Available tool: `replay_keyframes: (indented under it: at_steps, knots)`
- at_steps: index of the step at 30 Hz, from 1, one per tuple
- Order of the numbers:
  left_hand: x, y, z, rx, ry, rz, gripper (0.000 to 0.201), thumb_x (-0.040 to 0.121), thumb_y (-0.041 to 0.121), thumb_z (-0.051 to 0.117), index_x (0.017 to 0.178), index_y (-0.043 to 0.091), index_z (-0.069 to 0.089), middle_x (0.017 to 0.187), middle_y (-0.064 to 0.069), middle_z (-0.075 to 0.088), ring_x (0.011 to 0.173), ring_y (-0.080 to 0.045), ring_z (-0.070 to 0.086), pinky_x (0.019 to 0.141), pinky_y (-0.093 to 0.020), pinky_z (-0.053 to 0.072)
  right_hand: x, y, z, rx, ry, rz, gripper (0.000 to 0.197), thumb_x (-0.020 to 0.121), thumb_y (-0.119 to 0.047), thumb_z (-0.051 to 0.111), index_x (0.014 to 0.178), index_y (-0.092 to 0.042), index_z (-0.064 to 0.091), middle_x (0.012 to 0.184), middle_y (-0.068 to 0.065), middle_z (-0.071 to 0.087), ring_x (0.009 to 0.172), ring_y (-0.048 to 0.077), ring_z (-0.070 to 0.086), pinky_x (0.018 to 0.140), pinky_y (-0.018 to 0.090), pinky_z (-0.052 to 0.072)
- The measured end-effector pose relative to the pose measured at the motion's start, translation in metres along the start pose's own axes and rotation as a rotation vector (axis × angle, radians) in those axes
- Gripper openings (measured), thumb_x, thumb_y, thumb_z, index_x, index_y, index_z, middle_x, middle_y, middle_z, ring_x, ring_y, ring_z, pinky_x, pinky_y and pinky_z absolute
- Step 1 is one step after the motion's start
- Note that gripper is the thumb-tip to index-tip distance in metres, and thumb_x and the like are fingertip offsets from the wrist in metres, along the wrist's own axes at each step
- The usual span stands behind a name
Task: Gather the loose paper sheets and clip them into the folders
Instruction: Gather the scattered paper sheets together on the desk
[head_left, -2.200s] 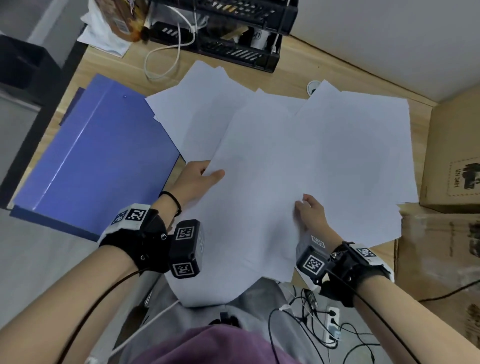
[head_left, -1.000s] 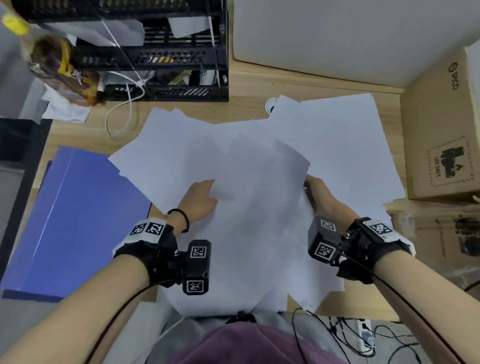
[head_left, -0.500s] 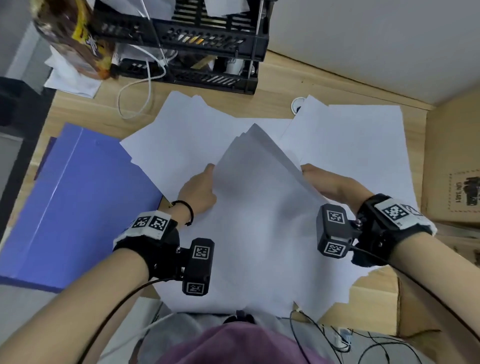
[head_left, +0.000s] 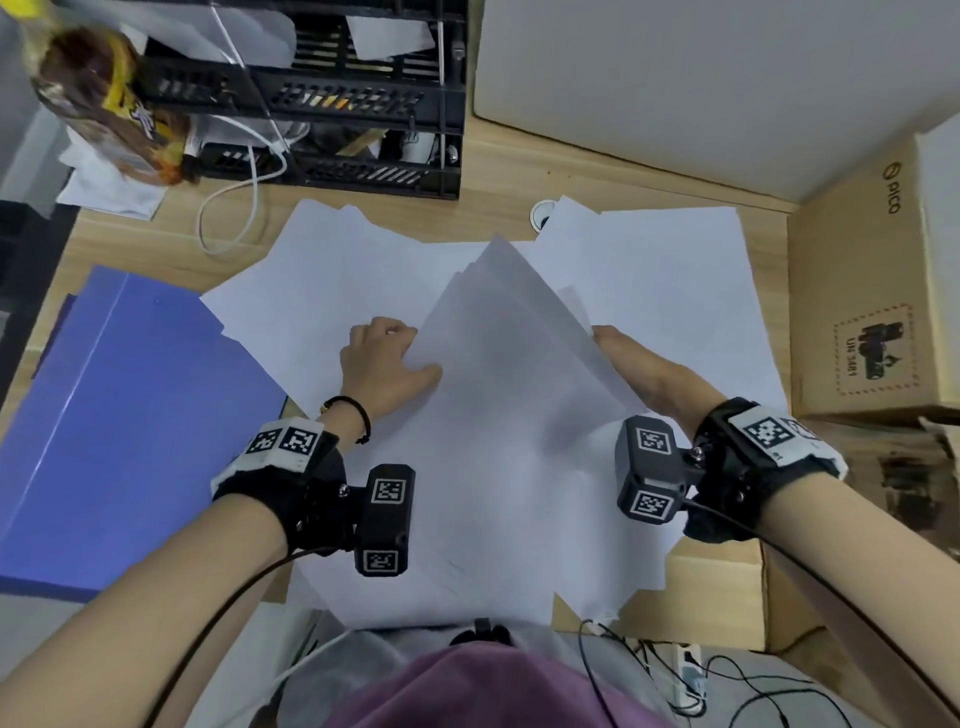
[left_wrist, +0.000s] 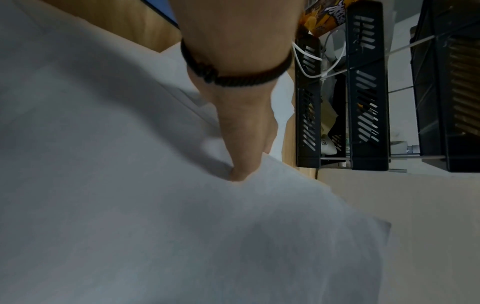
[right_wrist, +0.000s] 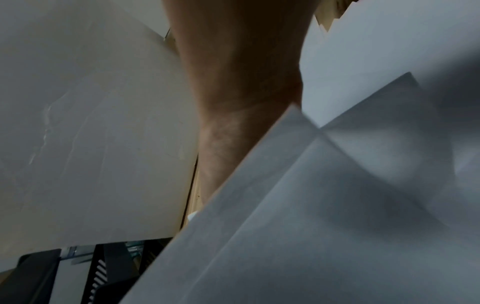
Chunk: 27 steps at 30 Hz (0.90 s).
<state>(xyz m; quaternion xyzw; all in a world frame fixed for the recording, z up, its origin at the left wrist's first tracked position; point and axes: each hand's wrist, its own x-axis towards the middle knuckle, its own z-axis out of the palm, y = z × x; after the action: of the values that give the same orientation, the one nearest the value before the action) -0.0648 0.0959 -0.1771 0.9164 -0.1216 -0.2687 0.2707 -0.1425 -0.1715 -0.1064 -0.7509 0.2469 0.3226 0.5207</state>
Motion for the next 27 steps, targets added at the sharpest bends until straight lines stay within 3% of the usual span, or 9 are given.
replay_keyframes:
  at_steps: [3, 6, 10, 13, 17, 19, 22, 25, 27]
  knots:
    - [-0.006, 0.014, 0.006, -0.232, -0.164, 0.052, 0.038, 0.075, 0.044, 0.065, 0.106, 0.023, 0.059, 0.106, 0.008, 0.066, 0.101, -0.018, 0.061, 0.086, -0.034, 0.048, -0.008, 0.008, -0.004, -0.012, -0.043, -0.052, 0.026, 0.097, -0.013, 0.045, 0.108, -0.002, 0.066, 0.096, 0.012, 0.069, 0.081, 0.026, 0.066, 0.072, 0.032, 0.05]
    - [-0.015, 0.019, 0.008, -0.191, -0.157, -0.004, 0.052, 0.079, 0.036, 0.07, 0.125, 0.023, 0.05, 0.121, 0.009, 0.056, 0.113, -0.014, 0.053, 0.097, -0.039, 0.044, -0.02, 0.018, -0.012, 0.017, -0.072, -0.07, 0.035, 0.1, -0.04, 0.046, 0.113, -0.018, 0.07, 0.105, 0.001, 0.074, 0.094, 0.02, 0.071, 0.084, 0.032, 0.054]
    - [-0.024, 0.012, 0.001, -0.218, -0.069, -0.092, 0.03, 0.084, 0.029, 0.069, 0.101, 0.005, 0.064, 0.086, 0.002, 0.064, 0.089, -0.024, 0.061, 0.075, -0.031, 0.044, -0.025, 0.037, -0.032, 0.147, -0.069, -0.038, 0.054, 0.096, -0.061, 0.037, 0.118, -0.022, 0.067, 0.105, -0.002, 0.072, 0.09, 0.019, 0.068, 0.092, 0.033, 0.051]
    - [-0.031, 0.007, -0.01, -0.374, -0.065, -0.144, 0.02, 0.089, 0.024, 0.065, 0.109, 0.018, 0.064, 0.096, 0.007, 0.064, 0.095, -0.02, 0.062, 0.076, -0.025, 0.047, -0.028, 0.055, -0.039, 0.258, -0.044, -0.046, 0.049, 0.093, -0.061, 0.042, 0.109, -0.022, 0.068, 0.098, -0.002, 0.072, 0.079, 0.019, 0.065, 0.088, 0.034, 0.053]
    - [-0.036, 0.013, -0.01, -0.535, -0.026, -0.13, 0.029, 0.092, 0.024, 0.062, 0.12, 0.022, 0.056, 0.114, 0.004, 0.063, 0.103, -0.015, 0.06, 0.089, -0.029, 0.048, -0.028, 0.083, -0.024, 0.299, -0.026, -0.036, 0.058, 0.077, -0.064, 0.061, 0.118, -0.024, 0.062, 0.111, -0.006, 0.072, 0.103, 0.019, 0.07, 0.1, 0.042, 0.048]
    - [-0.038, 0.022, -0.004, -0.62, 0.022, -0.129, 0.03, 0.092, 0.022, 0.063, 0.121, 0.022, 0.054, 0.115, 0.005, 0.062, 0.104, -0.013, 0.06, 0.094, -0.031, 0.047, -0.026, 0.093, -0.011, 0.277, -0.054, -0.025, 0.052, 0.081, -0.058, 0.063, 0.121, -0.026, 0.059, 0.116, -0.007, 0.07, 0.107, 0.016, 0.068, 0.101, 0.039, 0.045]
    - [-0.044, 0.041, 0.007, -0.811, 0.037, -0.142, 0.029, 0.091, 0.014, 0.063, 0.119, 0.018, 0.056, 0.11, 0.004, 0.067, 0.099, -0.014, 0.065, 0.084, -0.026, 0.054, -0.023, 0.1, 0.003, 0.282, -0.034, 0.005, 0.053, 0.086, -0.048, 0.067, 0.129, -0.025, 0.047, 0.12, -0.008, 0.064, 0.11, 0.013, 0.063, 0.098, 0.034, 0.042]
    - [-0.052, 0.054, 0.01, -0.864, -0.001, -0.122, 0.028, 0.091, 0.011, 0.063, 0.117, 0.019, 0.06, 0.11, 0.004, 0.069, 0.097, -0.013, 0.068, 0.079, -0.022, 0.055, -0.022, 0.094, 0.013, 0.338, -0.042, -0.028, 0.049, 0.084, -0.044, 0.071, 0.123, -0.023, 0.052, 0.102, -0.011, 0.066, 0.099, 0.01, 0.064, 0.089, 0.029, 0.045]
    - [-0.059, 0.056, 0.008, -0.853, -0.008, -0.122, 0.027, 0.089, 0.017, 0.066, 0.115, 0.022, 0.062, 0.112, 0.003, 0.07, 0.099, -0.013, 0.068, 0.083, -0.026, 0.054, -0.021, 0.087, 0.022, 0.379, -0.063, -0.042, 0.043, 0.083, -0.036, 0.073, 0.119, -0.016, 0.061, 0.101, -0.002, 0.074, 0.09, 0.011, 0.069, 0.081, 0.025, 0.046]
